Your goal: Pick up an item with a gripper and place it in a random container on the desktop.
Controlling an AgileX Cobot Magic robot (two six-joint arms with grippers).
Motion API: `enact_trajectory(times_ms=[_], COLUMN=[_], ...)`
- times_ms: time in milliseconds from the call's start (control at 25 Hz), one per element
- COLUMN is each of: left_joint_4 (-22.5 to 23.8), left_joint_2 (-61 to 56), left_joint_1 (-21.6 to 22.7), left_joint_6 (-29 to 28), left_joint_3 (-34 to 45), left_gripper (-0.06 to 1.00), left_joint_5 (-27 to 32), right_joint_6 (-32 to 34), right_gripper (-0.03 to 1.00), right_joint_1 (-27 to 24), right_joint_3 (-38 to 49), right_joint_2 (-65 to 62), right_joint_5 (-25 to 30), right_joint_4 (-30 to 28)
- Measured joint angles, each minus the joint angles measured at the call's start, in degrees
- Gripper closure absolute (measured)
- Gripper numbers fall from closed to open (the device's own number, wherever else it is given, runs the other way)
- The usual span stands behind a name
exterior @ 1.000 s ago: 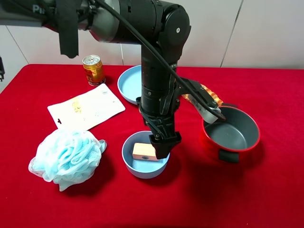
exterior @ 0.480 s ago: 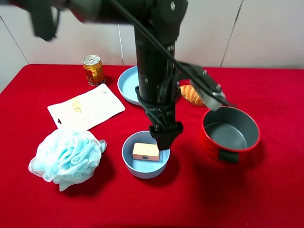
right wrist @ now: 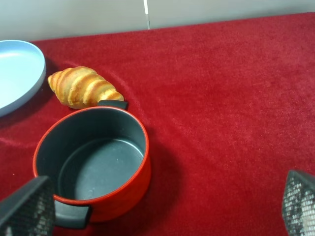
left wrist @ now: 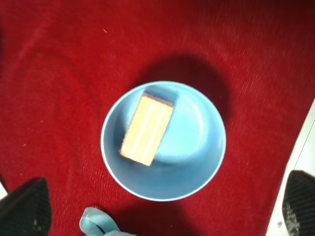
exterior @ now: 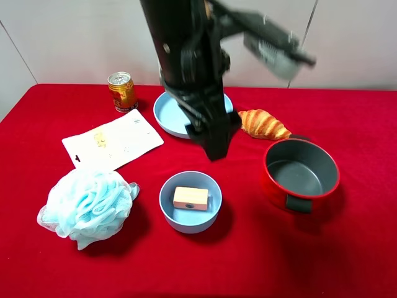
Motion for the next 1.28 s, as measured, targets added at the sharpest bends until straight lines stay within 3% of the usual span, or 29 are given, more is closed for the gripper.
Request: enact_trajectory(times_ms=[480,880,1280], left_joint_4=[0.0,1.6,2.5], left_joint_2=[-12.8,-25.1,-44.9], left_joint_1=[0.0,0.0,0.0], left_joint_6=[-4.3,-7.0,-13.8], left_joint_3=[1.1,15.8,31.8], left_gripper=[0.02,0.02,0.02], left_joint_5=[0.2,0.2,0.2], right_joint_6=[0.0,0.0,0.0], right_gripper=[0.28,0.28,0.28], right_joint_1=[0.0,0.0,0.0], right_joint_3=[0.0,0.0,0.0], right_joint_2=[0.0,0.0,0.0], right_joint_5=[0.0,0.0,0.0], right_joint_4=[0.0,0.0,0.0])
